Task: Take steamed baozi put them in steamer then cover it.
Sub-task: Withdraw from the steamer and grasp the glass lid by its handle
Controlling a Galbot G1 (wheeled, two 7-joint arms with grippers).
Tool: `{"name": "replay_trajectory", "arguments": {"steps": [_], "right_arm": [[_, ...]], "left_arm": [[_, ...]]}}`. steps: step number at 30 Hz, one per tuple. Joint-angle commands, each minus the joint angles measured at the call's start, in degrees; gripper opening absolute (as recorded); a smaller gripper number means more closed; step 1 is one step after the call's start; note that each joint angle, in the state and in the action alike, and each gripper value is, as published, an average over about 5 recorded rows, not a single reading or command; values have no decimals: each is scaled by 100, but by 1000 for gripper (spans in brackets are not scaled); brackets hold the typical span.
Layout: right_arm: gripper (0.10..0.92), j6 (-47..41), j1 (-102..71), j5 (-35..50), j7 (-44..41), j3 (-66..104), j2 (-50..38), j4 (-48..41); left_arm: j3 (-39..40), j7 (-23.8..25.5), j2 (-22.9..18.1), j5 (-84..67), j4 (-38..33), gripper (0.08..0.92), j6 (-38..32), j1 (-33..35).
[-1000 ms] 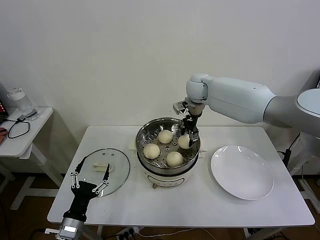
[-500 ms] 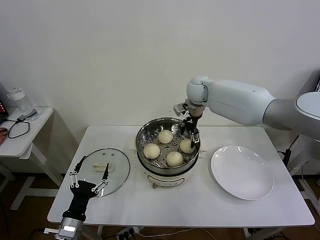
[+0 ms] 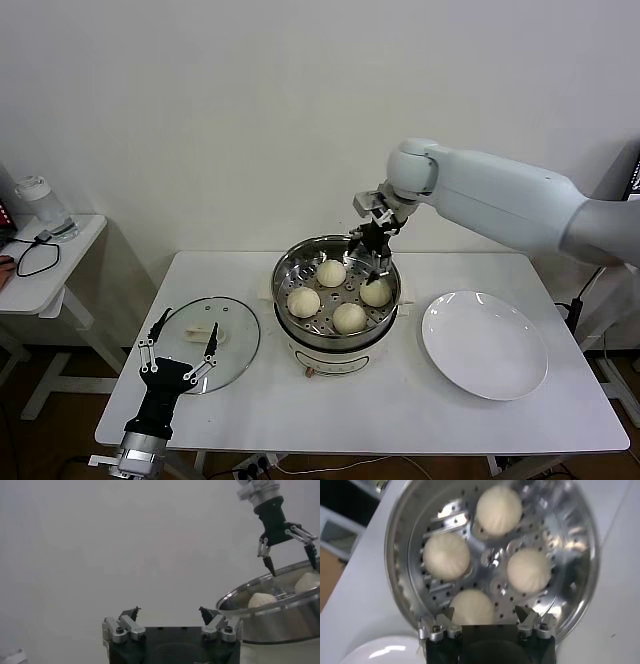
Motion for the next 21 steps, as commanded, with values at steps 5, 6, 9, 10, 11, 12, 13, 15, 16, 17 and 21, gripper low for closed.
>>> {"name": "replay_trajectory", "arguments": {"steps": [5,6,9,10,11,12,13,15,16,17,21], "right_arm": [[823,1450,-3206,628,7322,3471,-2117,1901],[823,1561,-3698,535,7456,3982,-2162,1950],[823,1870,-5171,208,7648,5505,-2164,2032],[823,1954,-5679,119,7667,6068,-2117,2056],[823,2019,-6109,57,7671,6534,-2055,2078],[823,2072,-6490,17,7671,6929,-1983,2100],[823,2123,-6862,-21,7698,7328,-1881,2118],[823,2215,-7492,-96,7725,7951,-1634,2135],[823,2250,-7812,-150,7733,8284,-1463,2145],[823,2278,-8120,-203,7735,8611,-1282,2157],[823,2331,-9045,-324,7628,9619,-614,2239]], "left_arm": [[-103,-403,99,670,-250,823,250,-142],[-108,-446,105,760,-269,823,282,-160],[-83,-576,133,997,-294,823,417,-210],[-74,-604,144,1083,-292,823,451,-218],[-68,-615,153,1151,-286,823,472,-223],[-69,-619,158,1225,-271,823,479,-227],[-72,-621,161,1315,-248,823,480,-231],[-87,-627,166,1500,-179,823,485,-244],[-102,-629,166,1629,-123,823,474,-253],[-117,-629,170,1767,-60,823,438,-262],[-204,-617,203,2296,239,823,245,-281]]}}
